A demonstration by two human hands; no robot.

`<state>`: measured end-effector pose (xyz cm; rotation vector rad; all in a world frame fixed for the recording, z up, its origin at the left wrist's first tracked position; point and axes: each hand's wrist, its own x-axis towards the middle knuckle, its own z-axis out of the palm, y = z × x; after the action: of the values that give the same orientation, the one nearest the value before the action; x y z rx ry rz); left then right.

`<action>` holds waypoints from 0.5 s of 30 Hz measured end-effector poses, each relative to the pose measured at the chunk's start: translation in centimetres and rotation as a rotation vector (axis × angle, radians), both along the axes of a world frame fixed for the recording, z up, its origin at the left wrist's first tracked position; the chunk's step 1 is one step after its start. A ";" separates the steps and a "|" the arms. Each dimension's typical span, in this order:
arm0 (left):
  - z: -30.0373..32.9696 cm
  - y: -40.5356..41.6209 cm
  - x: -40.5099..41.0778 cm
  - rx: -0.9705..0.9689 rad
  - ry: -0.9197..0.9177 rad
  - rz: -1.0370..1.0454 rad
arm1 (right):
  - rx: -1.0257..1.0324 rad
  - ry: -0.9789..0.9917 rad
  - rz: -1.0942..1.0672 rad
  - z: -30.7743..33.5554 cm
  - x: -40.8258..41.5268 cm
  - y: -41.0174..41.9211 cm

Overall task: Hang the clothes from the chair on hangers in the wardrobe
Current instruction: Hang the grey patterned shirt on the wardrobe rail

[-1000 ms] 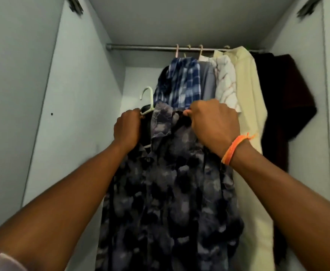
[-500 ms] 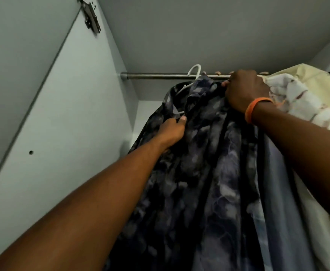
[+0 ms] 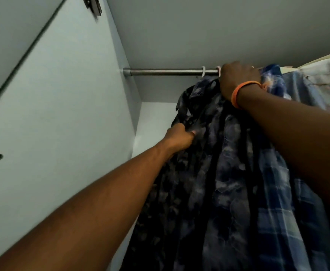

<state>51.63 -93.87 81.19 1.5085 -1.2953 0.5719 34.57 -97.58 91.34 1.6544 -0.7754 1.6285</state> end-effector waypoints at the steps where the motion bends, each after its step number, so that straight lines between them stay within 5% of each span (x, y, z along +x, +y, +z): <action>1: 0.0 0.1 0.1 0.005 0.007 -0.001 | -0.009 0.004 -0.007 0.0 0.2 0.0; 7: -0.8 1.7 -1.5 -0.010 0.025 0.026 | -0.008 -0.027 0.065 -0.9 -1.4 0.5; 15: -5.2 6.6 -8.6 -0.076 0.146 0.082 | 0.068 -0.117 0.542 -7.0 -5.9 2.5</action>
<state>43.07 -87.30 76.00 1.5172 -1.0931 0.5472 28.67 -95.13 84.32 1.9452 -0.4585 2.1003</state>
